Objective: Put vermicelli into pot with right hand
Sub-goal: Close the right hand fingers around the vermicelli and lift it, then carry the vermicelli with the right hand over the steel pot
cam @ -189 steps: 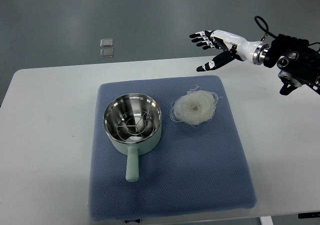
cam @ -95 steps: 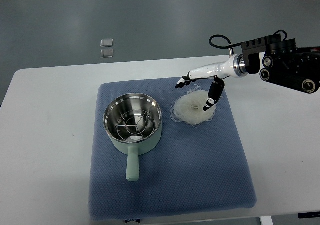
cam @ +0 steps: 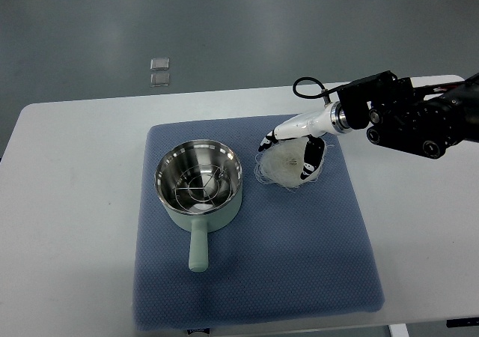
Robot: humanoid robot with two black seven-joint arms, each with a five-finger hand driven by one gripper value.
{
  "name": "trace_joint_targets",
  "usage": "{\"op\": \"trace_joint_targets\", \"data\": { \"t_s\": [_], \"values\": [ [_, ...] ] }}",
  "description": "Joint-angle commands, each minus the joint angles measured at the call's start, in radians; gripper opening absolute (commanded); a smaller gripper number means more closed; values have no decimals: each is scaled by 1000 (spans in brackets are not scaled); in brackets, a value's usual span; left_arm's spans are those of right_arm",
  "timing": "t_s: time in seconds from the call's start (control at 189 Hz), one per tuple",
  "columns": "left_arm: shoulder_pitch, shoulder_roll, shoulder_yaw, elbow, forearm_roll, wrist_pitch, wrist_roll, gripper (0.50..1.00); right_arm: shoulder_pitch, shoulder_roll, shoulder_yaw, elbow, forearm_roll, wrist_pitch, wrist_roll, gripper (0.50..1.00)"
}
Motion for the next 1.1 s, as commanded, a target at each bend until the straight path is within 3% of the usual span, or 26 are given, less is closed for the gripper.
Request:
{"op": "trace_joint_targets", "data": {
  "t_s": [0.0,0.158,0.232,0.333,0.365,0.37,0.375,0.38,0.386,0.391,0.396,0.402,0.703,1.094],
  "values": [
    [0,0,2,2,0,-1,0,1000,-18,17,-26,-24,-6,-18,0,919],
    [0,0,2,5,0,0,0,1000,-32,23,-29,-39,-8,-31,0,913],
    [0,0,2,5,0,0,0,1000,-35,23,-29,-45,-8,-31,0,881],
    [0,0,3,5,0,0,0,1000,-35,23,-37,-47,-11,-31,0,740],
    [0,0,3,5,0,-1,0,1000,-35,23,-40,-47,-19,-31,0,650],
    [0,0,3,5,0,0,0,1000,-35,23,-40,-47,-22,-31,0,611],
    [0,0,3,5,0,0,0,1000,-35,23,-40,-47,-22,-31,0,611],
    [0,0,3,3,0,0,0,1000,-35,23,-40,-47,-25,-31,0,572],
    [0,0,3,3,0,0,0,1000,-35,23,-40,-47,-25,-31,0,572],
    [0,0,3,3,0,0,0,1000,-35,23,-40,-47,-28,-32,0,531],
    [0,0,3,3,0,0,0,1000,-35,23,-40,-47,-28,-32,0,531],
    [0,0,3,3,0,-1,0,1000,-34,23,-40,-47,-31,-32,0,500],
    [0,0,3,3,0,0,0,1000,-12,5,-29,-45,-37,-117,1,500],
    [0,0,3,5,0,0,0,1000,218,-21,106,76,10,-143,10,500]
  ]
}}
